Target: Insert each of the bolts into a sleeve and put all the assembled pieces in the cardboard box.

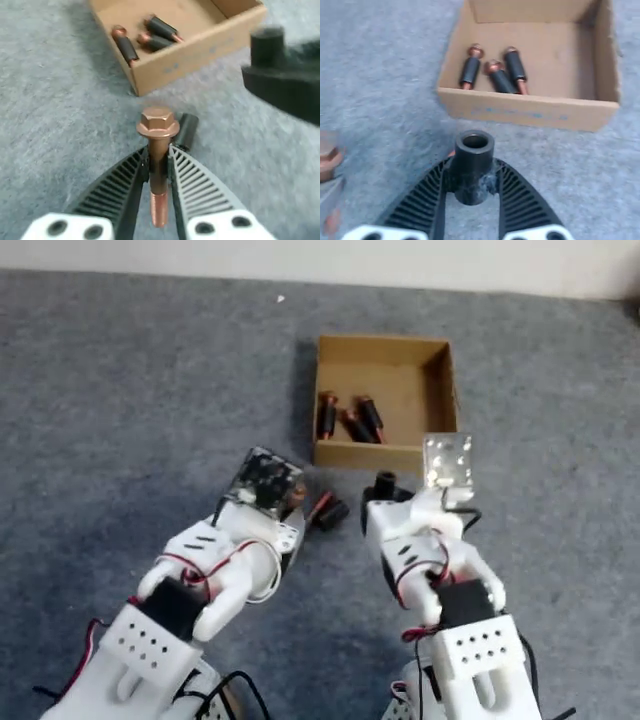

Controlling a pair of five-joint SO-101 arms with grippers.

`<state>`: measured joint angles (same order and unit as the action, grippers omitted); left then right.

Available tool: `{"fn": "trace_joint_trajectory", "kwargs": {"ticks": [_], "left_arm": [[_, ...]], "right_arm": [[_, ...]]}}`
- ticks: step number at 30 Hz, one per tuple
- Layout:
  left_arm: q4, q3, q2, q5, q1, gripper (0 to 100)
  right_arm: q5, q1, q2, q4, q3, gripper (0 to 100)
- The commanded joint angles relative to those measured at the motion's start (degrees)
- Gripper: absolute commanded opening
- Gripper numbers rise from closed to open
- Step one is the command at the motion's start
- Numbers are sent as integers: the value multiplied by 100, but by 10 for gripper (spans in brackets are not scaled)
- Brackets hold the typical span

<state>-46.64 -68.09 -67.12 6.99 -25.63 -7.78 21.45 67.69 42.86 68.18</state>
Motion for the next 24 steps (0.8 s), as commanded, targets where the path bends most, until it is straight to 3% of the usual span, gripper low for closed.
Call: {"fn": "trace_joint_trajectory", "kwargs": {"ticks": [1,6,14,19,24], "left_arm": [[703,-532,-778,123,295,7],[721,-778,-1420,193,312,7],[738,-778,-2132,1538,1103,7],[747,-778,-2677,2163,1165,7],[1459,-1042,-3222,2462,1156,7]], "right_arm": [[-26,295,382,-4,48,8],[-26,681,725,-4,312,9],[-26,1086,1534,-4,708,9],[-18,1297,2176,-549,1305,9],[712,1305,2993,-1147,2158,9]]}}
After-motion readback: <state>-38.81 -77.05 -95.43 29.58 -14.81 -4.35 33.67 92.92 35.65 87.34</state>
